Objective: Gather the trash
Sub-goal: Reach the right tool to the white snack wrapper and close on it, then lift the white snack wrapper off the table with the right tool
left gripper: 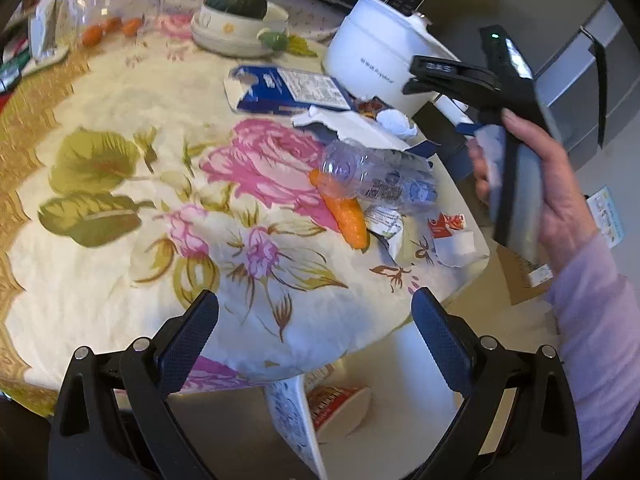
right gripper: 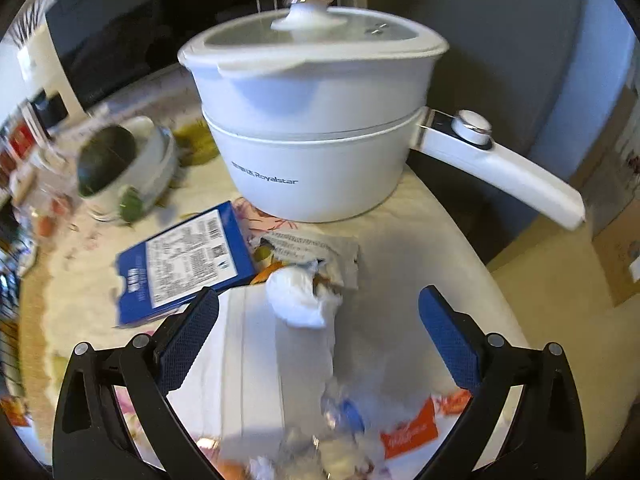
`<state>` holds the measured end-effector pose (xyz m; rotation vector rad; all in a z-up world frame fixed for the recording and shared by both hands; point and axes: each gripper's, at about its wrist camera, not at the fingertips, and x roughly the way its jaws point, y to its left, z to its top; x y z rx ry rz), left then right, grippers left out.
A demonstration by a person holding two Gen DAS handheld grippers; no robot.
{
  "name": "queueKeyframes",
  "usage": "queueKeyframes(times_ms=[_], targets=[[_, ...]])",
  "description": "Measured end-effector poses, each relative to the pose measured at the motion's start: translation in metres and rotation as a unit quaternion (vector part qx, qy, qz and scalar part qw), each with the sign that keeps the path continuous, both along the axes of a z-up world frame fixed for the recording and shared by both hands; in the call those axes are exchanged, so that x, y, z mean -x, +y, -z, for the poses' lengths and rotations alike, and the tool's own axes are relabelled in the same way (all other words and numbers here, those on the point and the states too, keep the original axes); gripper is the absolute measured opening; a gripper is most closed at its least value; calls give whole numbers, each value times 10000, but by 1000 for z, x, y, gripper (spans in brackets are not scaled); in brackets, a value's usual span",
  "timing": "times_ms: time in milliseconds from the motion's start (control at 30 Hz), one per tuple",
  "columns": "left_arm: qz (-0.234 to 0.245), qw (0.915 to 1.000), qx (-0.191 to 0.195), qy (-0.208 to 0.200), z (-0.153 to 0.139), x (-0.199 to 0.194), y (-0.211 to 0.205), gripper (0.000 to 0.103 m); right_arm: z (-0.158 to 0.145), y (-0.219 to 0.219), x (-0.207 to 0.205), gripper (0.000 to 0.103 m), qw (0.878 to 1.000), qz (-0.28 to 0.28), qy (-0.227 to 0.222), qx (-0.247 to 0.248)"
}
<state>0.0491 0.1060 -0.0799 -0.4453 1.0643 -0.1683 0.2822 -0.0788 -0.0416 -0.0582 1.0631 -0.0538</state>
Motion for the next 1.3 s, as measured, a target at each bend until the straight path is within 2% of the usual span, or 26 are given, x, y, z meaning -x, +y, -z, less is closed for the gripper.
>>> queueKeyframes(times_ms=[133, 233, 333, 400, 433, 500, 567, 600, 733, 1167, 1300], targets=[[13, 9999, 42, 104, 6, -2, 0, 94, 21, 11, -15, 95, 9990, -127, 46, 428], [-10, 9996, 191, 217, 11, -4, 3, 94, 35, 13, -24, 85, 9987, -133, 142, 463], [-37, 9991, 311, 300, 14, -5, 5, 94, 47, 14, -32, 68, 9981, -164, 341, 495], [-87, 9989, 361, 301, 14, -5, 7, 94, 51, 11, -33, 45, 9985, -152, 365, 389], [-90, 9988, 370, 296, 14, -5, 7, 94, 51, 9, -33, 42, 9989, -126, 333, 301], [-80, 9989, 373, 272, 13, -5, 7, 94, 47, 7, -31, 28, 9997, -97, 203, 89], [-59, 9990, 372, 259, 12, -5, 6, 94, 42, 3, -28, 24, 9997, -74, 151, -159], [-48, 9990, 368, 250, 12, -4, 5, 94, 38, 1, -26, 15, 9995, -77, 118, -286], [-50, 9991, 372, 204, 11, -3, 6, 94, 26, -3, -14, 11, 9990, -124, -23, -426], [-131, 9995, 282, -40, 3, -4, 2, 94, -39, -13, 27, 10, 9936, -242, -750, -807], [-175, 9992, 329, -165, -2, -4, 2, 94, -49, -6, 42, 10, 9898, -305, -931, -1034]])
